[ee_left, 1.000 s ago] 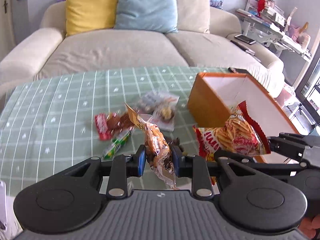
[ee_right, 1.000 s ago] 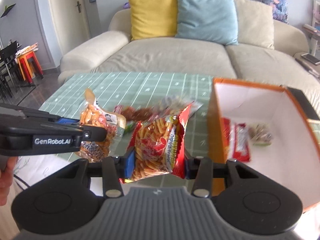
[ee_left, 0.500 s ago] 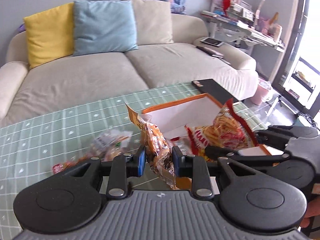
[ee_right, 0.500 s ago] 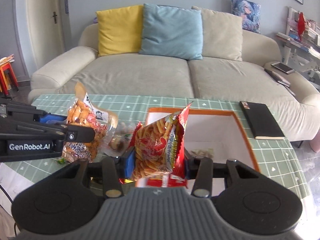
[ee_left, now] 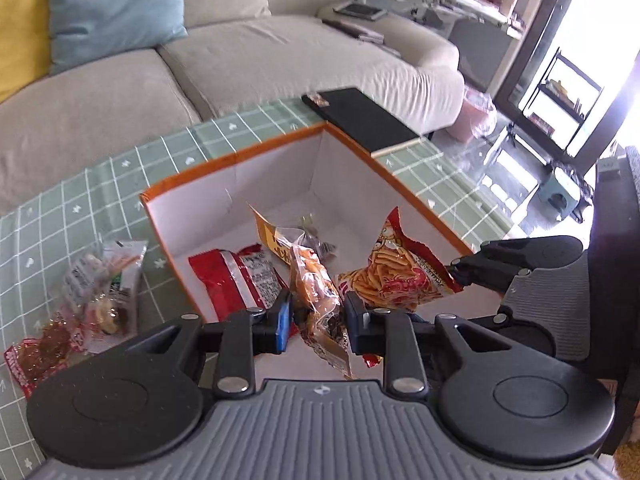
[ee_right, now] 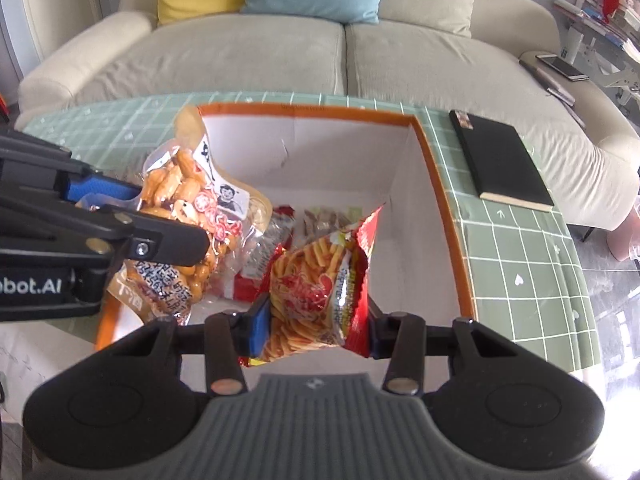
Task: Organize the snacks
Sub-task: 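Carry the peanut packet with the left gripper while the right gripper carries the chip bag into the box, then open both grippers to release the packets and withdraw from the box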
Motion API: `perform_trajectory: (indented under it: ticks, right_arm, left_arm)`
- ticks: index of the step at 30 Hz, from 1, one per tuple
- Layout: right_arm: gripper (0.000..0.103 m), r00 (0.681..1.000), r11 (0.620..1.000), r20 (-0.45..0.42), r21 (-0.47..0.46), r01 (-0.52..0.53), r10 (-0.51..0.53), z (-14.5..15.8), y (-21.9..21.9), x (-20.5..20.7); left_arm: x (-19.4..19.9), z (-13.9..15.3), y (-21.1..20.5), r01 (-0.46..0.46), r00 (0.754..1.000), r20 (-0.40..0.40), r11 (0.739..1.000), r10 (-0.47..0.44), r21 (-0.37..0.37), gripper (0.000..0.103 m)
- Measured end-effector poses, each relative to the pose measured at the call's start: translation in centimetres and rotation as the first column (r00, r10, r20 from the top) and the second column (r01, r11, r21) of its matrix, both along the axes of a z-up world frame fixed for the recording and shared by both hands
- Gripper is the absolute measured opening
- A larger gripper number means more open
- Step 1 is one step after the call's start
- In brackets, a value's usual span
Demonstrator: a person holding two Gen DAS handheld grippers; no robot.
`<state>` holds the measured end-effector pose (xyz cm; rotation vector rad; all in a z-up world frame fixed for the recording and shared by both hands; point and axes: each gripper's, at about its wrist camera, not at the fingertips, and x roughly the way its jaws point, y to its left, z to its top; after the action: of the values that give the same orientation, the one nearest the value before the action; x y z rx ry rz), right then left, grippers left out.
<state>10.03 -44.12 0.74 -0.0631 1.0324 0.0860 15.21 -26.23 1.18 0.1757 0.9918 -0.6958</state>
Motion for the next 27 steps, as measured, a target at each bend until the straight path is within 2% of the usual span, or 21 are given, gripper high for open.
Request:
perform_trajectory:
  ticks: [7,15,20,25,27]
  right_arm:
    - [0.043,0.994,0.998,-0.093,-0.021,-0.062,0.06,-2.9,-0.2,1.0]
    - [0.043,0.981,0.995,-0.167,-0.015,-0.1,0.096,-4.7,0.2,1.6]
    - [0.044,0.974,0.993,-0.203,-0.021,-0.112,0.106,-5.4,0.4,1.6]
    - [0.045,0.971,0.993,-0.216,-0.033,-0.114,0.104,-5.6,0.6,1.7]
    - [0.045,0.97,0.993,-0.219,-0.036,-0.113,0.103,-5.6,0.7,1.7]
  left_arm:
    - [0.7,-3.1,-1.7,0.043,0.996,-0.078,0.995,-0.036,0.094,0.03]
    - [0.9,-4.5,-2.7,0.072,0.992,-0.117,0.98,-0.051,0.183,0.03]
    - [1.0,-4.9,-3.4,0.088,0.992,-0.107,0.965,-0.063,0.248,0.03]
    - [1.0,-4.8,-3.5,0.084,0.993,-0.101,0.958,-0.058,0.275,0.031]
    - [0.9,-4.6,-3.5,0.079,0.995,-0.083,0.954,-0.057,0.288,0.036]
